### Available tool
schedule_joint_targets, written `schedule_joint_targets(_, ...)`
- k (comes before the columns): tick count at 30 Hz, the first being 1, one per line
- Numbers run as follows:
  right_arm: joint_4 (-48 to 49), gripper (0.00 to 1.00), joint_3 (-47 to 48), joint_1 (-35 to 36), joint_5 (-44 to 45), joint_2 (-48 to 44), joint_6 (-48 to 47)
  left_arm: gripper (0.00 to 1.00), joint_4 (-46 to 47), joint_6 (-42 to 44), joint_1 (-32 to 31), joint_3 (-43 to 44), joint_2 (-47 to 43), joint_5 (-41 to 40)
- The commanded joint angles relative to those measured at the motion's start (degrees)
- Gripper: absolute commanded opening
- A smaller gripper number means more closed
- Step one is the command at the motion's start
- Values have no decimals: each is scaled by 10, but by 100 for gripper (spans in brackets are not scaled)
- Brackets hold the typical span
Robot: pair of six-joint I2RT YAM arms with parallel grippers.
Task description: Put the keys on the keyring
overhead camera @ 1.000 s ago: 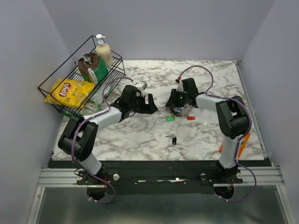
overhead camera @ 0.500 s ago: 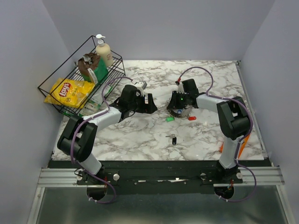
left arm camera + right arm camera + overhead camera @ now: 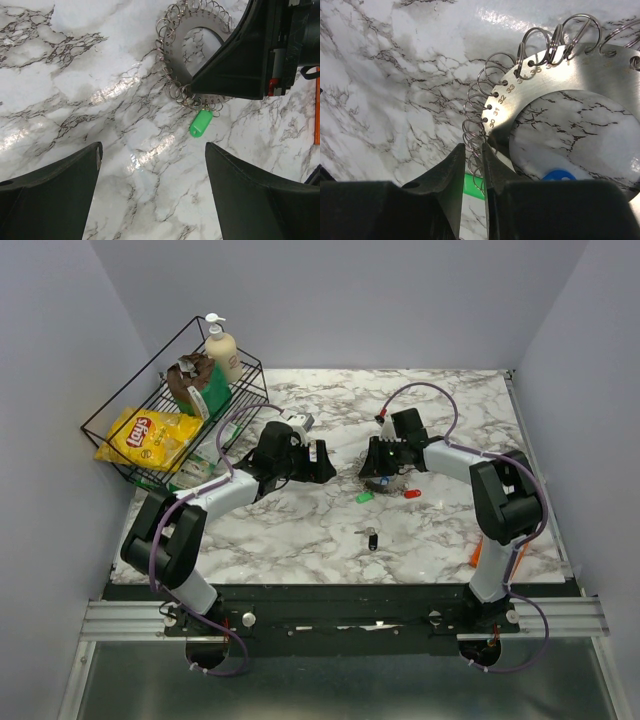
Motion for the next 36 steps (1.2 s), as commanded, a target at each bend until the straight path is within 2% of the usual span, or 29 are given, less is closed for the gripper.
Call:
schedule_joint_targets(1,-25,29,-7,5,-21,-17,-14,92,-9,10,-1,-9,-19,-14)
schedule_joint_targets(10,-31,36,-5,4,-5,-17,-15,93,-5,10,-1,-17,-26,-7)
schedule_joint_targets(36,-25,37,38,4,6,32,-27,93,13,8,-2,-25,-25,14)
